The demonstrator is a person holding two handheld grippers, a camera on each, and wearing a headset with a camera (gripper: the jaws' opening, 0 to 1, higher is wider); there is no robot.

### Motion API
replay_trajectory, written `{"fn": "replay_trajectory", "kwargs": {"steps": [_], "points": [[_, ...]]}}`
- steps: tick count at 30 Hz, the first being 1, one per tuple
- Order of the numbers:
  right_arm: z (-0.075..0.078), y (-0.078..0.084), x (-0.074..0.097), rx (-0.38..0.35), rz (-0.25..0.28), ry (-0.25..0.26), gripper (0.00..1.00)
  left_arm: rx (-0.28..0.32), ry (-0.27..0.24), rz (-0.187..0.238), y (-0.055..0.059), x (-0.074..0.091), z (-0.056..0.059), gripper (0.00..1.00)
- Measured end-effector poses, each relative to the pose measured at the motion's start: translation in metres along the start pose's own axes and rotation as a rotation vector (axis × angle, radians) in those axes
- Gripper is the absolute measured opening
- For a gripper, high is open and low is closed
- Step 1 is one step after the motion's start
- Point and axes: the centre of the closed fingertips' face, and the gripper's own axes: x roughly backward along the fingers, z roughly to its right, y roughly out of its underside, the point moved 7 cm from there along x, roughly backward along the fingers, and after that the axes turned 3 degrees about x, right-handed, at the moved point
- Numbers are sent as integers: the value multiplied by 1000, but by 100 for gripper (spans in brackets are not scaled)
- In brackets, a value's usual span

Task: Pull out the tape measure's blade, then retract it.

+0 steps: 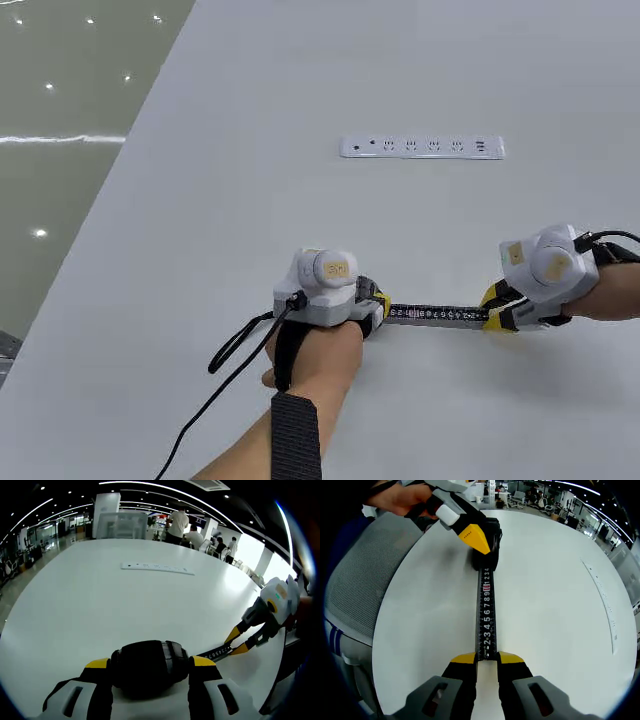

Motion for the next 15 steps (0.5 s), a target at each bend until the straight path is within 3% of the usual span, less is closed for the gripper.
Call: {"fn": "replay_trajectory", "kwargs": {"steps": [15], "points": [[4,-12,-8,10,18,-4,11,4,7,-2,0,-1,0,57]]}}
